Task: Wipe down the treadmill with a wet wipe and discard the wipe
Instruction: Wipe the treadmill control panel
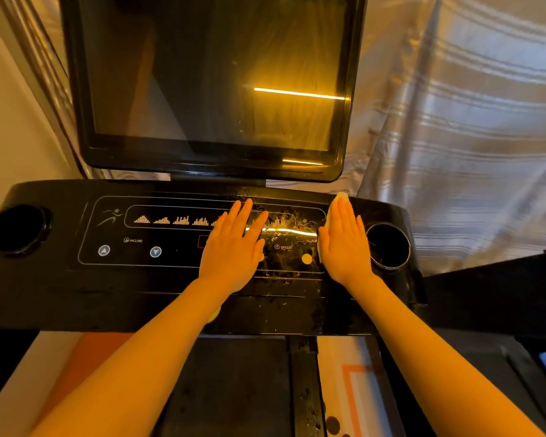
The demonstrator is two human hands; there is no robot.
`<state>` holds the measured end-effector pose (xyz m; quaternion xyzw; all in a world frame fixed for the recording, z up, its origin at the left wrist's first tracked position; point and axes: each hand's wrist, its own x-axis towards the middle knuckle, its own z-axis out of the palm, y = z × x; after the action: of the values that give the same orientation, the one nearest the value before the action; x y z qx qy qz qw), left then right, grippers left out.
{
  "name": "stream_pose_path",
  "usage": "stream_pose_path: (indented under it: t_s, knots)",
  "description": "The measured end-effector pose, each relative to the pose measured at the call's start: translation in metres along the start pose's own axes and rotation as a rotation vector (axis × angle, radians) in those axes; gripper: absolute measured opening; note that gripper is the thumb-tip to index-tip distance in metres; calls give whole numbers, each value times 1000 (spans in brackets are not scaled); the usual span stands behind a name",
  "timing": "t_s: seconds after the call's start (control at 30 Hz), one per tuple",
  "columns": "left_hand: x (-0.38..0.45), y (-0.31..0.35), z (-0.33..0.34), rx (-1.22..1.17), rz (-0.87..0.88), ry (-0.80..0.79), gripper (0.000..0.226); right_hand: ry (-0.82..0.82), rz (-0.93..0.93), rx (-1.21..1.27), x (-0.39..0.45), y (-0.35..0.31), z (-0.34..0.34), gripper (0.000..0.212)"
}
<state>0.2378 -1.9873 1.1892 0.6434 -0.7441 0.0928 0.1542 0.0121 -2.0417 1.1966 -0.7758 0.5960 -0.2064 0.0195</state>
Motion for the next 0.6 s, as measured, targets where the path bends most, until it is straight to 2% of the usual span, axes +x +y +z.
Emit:
stream_pose_path:
  t_s: [0.23,0.33,0.43,0.6]
  knots:
    - [1,0,1,-84,-6,25,51,-100,-141,12,-87,-13,14,67]
    - [3,-2,-1,-99,2,23,51,-103,-200,-72,-67,3,10,66]
    - [7,-11,-9,-79,65,-10,50,-69,-152,-85,-24,11,3,66]
    - [9,-40,-9,26,143,41,48,-60,-85,-96,12,9,0,64]
